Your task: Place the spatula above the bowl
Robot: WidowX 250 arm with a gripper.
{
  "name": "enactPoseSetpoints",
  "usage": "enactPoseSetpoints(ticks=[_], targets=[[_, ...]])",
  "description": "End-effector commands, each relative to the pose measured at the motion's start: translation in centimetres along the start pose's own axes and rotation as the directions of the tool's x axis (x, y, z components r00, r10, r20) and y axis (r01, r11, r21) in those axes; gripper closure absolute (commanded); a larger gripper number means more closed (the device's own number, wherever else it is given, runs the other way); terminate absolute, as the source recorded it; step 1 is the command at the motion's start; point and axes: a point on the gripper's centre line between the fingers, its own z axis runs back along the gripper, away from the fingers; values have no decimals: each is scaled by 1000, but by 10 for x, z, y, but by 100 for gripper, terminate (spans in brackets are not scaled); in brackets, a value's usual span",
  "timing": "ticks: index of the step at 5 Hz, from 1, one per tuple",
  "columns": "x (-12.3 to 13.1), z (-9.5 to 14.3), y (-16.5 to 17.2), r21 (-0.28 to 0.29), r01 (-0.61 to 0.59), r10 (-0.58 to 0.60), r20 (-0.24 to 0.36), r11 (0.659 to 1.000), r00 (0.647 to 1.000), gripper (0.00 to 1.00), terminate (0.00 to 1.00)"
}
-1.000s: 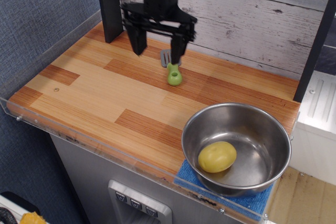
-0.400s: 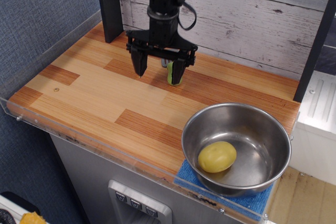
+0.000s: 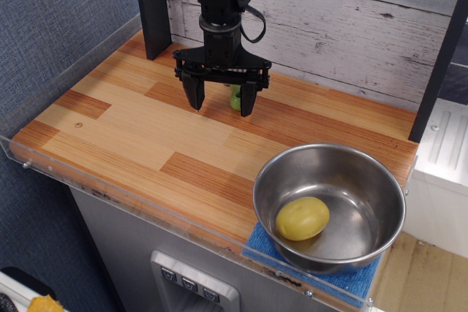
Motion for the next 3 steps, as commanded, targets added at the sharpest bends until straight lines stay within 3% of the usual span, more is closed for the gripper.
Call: enactPoseSetpoints(ticks=[1,3], targets=[[17,4,2,-41,-35,37,44,999,998,0,0],[28,0,-3,-49,-28,31,52,998,998,0,0]])
